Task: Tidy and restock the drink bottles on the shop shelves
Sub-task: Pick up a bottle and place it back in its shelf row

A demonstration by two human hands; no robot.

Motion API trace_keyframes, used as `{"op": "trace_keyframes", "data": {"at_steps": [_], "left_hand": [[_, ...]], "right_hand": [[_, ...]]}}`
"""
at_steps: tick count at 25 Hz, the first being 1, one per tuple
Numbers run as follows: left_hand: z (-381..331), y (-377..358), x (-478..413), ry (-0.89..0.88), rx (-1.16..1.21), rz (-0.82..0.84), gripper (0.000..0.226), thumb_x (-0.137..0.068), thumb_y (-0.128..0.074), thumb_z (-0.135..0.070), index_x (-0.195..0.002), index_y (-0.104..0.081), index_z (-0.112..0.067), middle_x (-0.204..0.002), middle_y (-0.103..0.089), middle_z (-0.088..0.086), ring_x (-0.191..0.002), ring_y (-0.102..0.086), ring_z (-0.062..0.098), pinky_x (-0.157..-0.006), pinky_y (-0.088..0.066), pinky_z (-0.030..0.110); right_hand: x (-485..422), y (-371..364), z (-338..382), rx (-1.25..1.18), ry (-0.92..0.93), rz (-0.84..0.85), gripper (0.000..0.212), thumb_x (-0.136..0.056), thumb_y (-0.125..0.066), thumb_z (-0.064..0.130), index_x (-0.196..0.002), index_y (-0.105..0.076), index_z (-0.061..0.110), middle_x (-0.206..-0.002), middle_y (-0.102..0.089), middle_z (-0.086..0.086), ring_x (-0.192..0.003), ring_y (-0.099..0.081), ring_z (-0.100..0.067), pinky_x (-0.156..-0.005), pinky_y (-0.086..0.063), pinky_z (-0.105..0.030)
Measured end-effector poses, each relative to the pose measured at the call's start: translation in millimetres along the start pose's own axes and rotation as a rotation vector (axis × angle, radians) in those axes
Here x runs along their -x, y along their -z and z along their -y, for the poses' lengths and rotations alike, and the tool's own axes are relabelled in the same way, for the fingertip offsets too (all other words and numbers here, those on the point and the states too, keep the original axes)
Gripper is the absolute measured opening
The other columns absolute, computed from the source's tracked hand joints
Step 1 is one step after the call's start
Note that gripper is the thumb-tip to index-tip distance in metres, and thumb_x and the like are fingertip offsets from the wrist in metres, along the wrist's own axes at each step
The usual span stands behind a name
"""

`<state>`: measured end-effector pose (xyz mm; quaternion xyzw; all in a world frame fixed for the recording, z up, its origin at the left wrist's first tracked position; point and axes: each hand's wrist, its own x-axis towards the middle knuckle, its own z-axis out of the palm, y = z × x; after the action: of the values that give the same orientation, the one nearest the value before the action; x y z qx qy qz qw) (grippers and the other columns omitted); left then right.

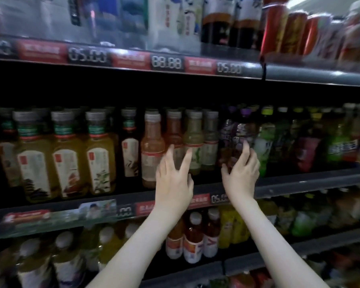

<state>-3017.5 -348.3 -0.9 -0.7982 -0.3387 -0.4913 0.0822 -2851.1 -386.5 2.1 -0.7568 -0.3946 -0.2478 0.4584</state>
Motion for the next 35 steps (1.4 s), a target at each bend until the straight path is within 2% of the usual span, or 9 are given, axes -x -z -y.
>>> {"op": "trace_keyframes", "data": {"at_steps": [6,10,14,19,23,27,29,32,35], "left_hand": [[-44,-42,-27,-0.043,0.007,0.033,0.078,-0.072,-0.074,-0.005,-0.141,-0.041,-0.017,-0.135,-0.041,0.030,-0.116,-0.048,0.045,-0.091,-0.046,0.051],[-54,-51,-37,-0.071,0.006,0.035,0.079,-0.071,-0.072,-0.002,-0.142,-0.040,-0.017,-0.133,-0.041,0.031,-0.114,-0.050,0.045,-0.089,-0.048,0.049],[-51,-59,-43,-0.055,0.013,0.072,0.080,-0.074,-0.069,0.000,-0.144,-0.035,-0.019,-0.134,-0.039,0.029,-0.115,-0.047,0.044,-0.086,-0.049,0.050],[-58,-74,-46,-0.026,0.093,0.222,0.075,-0.088,-0.055,-0.008,-0.151,-0.017,-0.026,-0.148,-0.019,0.023,-0.133,-0.027,0.040,-0.103,-0.039,0.048],[-65,-84,-52,0.023,0.092,0.254,0.078,-0.092,-0.051,-0.016,-0.152,-0.003,-0.028,-0.150,-0.014,0.020,-0.136,-0.021,0.037,-0.107,-0.035,0.046],[-53,-87,-68,-0.007,-0.111,0.140,0.088,-0.084,-0.062,-0.019,-0.152,-0.007,-0.024,-0.149,-0.024,0.023,-0.136,-0.024,0.040,-0.110,-0.025,0.051],[-45,-88,-77,-0.049,-0.221,0.058,0.092,-0.078,-0.068,-0.024,-0.152,-0.012,-0.022,-0.148,-0.027,0.027,-0.138,-0.022,0.041,-0.112,-0.008,0.058],[-33,-88,-91,-0.046,-0.310,0.110,0.089,-0.090,-0.052,-0.039,-0.150,0.011,-0.027,-0.155,-0.001,0.024,-0.144,0.007,0.039,-0.105,0.020,0.059],[-24,-90,-94,-0.049,-0.344,0.144,0.097,-0.087,-0.059,-0.030,-0.149,0.016,-0.025,-0.156,0.007,0.021,-0.142,0.007,0.044,-0.111,0.007,0.058]], "right_hand": [[-46,-7,-29,-0.120,-0.168,0.162,0.088,-0.086,-0.065,0.039,-0.148,-0.012,0.006,-0.132,-0.048,-0.020,-0.121,-0.048,-0.036,-0.095,-0.046,-0.048],[-51,-20,-29,-0.116,-0.249,0.228,0.083,-0.087,-0.063,0.040,-0.145,-0.018,0.002,-0.135,-0.048,-0.018,-0.121,-0.049,-0.033,-0.089,-0.051,-0.045],[-58,-18,-37,-0.108,-0.191,0.256,0.074,-0.086,-0.066,0.040,-0.138,-0.030,0.002,-0.131,-0.050,-0.016,-0.120,-0.050,-0.031,-0.091,-0.048,-0.041],[-63,-9,-49,-0.236,-0.162,0.366,0.066,-0.085,-0.067,0.035,-0.136,-0.034,0.010,-0.130,-0.054,-0.011,-0.116,-0.056,-0.030,-0.089,-0.049,-0.040],[-60,-5,-54,-0.199,-0.098,0.314,0.065,-0.084,-0.068,0.035,-0.136,-0.036,0.014,-0.128,-0.053,-0.007,-0.115,-0.055,-0.027,-0.087,-0.051,-0.042],[-59,-1,-58,-0.030,0.055,0.099,0.091,-0.080,-0.074,0.032,-0.148,-0.016,0.015,-0.144,-0.030,-0.015,-0.133,-0.028,-0.030,-0.106,-0.034,-0.046],[-59,-1,-57,0.043,0.079,0.072,0.100,-0.080,-0.073,0.035,-0.150,-0.003,0.023,-0.148,-0.017,-0.018,-0.137,-0.016,-0.035,-0.111,-0.025,-0.050],[-59,-5,-57,0.032,0.066,0.151,0.097,-0.085,-0.068,0.035,-0.151,0.003,0.031,-0.153,-0.001,-0.016,-0.142,-0.002,-0.035,-0.114,-0.019,-0.054],[-61,-3,-62,-0.060,0.035,0.168,0.103,-0.083,-0.071,0.038,-0.151,0.006,0.034,-0.156,0.009,-0.009,-0.144,0.007,-0.030,-0.115,-0.013,-0.054]]}}
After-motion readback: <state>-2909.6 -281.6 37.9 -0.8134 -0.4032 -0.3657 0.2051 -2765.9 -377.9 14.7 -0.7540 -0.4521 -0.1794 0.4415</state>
